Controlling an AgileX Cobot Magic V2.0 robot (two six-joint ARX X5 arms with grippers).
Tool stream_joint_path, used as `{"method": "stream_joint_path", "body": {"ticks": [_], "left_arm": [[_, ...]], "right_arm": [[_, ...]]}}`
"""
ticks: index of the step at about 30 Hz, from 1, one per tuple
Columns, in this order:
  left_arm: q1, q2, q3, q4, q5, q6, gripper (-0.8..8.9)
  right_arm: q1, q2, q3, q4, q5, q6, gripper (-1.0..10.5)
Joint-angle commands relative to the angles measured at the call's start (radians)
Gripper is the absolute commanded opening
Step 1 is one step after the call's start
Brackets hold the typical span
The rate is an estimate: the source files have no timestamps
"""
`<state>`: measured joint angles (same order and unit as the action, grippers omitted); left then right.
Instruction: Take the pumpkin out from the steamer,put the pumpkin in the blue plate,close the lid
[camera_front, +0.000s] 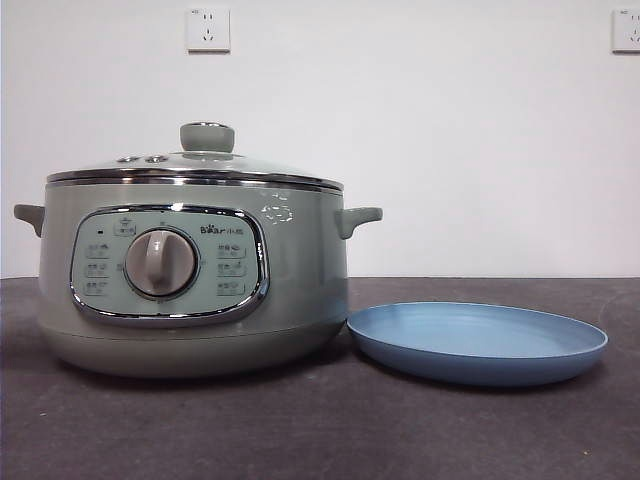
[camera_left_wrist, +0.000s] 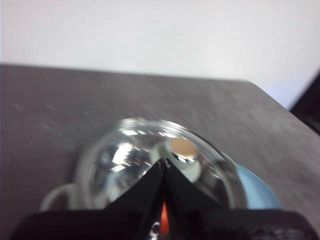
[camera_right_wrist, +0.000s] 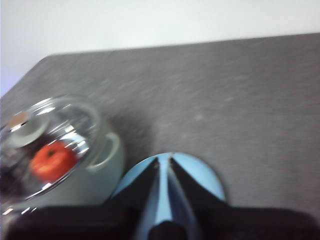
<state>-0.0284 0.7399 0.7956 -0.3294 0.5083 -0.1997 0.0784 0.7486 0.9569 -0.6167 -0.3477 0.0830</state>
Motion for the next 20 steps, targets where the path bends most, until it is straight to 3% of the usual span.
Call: {"method": "stream_joint_path", "body": {"ticks": [1, 3, 6, 11, 20], "left_arm": [[0.001, 0.048, 0.026, -0.015, 0.050, 0.021, 2.63], [-0.003, 0.077, 0.039, -0.016, 0.063, 0.016, 4.14], [-0.019, 0.112, 0.058, -0.015, 0.069, 0.010, 4.09], [-0.073, 0.201, 0.143, -0.017, 0.057, 0.010, 4.04], [-0.257, 0.444, 0.410, -0.146, -0.141, 0.107, 4.04]], "right_arm": [[0.000, 0.036, 0.033, -0.026, -0.046, -0.028, 2.4], [0.000, 0.058, 0.048, -0.040, -0.043, -0.028, 3.7], [0.000, 0.076, 0.053, -0.045, -0.044, -0.024, 4.4], [0.001, 0.089, 0.053, -0.044, -0.046, -0.021, 4.4], [0.002, 0.089, 0.053, -0.057, -0.046, -0.020, 4.4]]}}
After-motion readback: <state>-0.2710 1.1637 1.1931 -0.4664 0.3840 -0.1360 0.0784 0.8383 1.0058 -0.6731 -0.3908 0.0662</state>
